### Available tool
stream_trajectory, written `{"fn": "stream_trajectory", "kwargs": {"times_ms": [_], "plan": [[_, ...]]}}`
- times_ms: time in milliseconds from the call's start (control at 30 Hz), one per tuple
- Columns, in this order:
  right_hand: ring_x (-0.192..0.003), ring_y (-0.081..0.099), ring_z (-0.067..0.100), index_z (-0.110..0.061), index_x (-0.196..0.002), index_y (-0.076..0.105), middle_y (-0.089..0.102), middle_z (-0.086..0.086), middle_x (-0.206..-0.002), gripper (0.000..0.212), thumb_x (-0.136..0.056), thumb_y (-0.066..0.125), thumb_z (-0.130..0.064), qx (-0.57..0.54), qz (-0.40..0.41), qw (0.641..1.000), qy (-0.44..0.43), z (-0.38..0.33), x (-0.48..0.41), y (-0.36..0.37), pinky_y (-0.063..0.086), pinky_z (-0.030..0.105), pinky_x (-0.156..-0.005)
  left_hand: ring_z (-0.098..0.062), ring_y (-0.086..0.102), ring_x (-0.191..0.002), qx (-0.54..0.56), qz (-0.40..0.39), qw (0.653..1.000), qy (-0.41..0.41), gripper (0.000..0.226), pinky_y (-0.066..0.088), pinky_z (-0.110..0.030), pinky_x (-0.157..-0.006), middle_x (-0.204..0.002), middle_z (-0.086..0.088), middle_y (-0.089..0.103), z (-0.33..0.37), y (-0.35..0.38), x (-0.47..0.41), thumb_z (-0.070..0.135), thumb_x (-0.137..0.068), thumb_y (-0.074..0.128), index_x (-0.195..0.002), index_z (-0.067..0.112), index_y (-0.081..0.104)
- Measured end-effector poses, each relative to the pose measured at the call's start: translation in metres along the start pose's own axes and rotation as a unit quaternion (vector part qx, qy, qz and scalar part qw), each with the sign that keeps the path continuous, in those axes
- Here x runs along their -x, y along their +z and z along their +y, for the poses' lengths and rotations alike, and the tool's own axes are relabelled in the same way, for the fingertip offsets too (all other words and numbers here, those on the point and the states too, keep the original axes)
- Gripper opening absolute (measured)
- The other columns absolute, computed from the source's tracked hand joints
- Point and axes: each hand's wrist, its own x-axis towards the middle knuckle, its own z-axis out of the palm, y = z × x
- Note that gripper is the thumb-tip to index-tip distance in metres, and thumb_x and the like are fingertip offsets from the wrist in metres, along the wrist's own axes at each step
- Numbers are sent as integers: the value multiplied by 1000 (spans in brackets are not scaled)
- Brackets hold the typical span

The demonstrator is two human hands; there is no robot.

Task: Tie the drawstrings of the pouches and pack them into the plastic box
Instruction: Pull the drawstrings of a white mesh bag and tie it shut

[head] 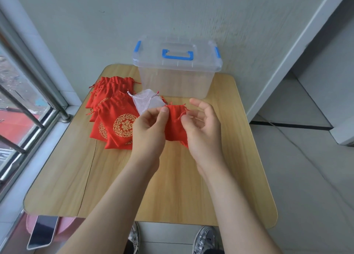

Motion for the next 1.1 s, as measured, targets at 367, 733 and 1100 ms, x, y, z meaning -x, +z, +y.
{"fn": "stream_trajectory", "kwargs": {"times_ms": [367,733,1100], "plan": [[-68,73,17,-9,-104,79,77,2,-82,13,-98,67,-14,-15,-2,993,119,-6,-6,25,60,29,-60,-19,68,-77,-25,-17,999,22,13,60,-63,-82,-92,-7,76,9,-23,-17,22,-104,68,-108,11,72],[-72,71,9,-16,-113,76,76,0,-93,21,-96,64,-20,8,-1,988,154,-1,-8,30,59,26,-59,-19,62,-80,-34,-25,999,-5,16,60,-54,-87,-82,1,68,11,-34,-22,23,-107,63,-110,11,71],[-74,75,41,-10,-94,75,77,22,-88,22,-103,57,-21,49,-11,993,111,2,-9,28,64,41,-71,-14,61,-69,-23,-39,999,-3,28,57,-29,-71,-77,0,69,16,-39,-25,-6,-102,48,-117,4,70]]}}
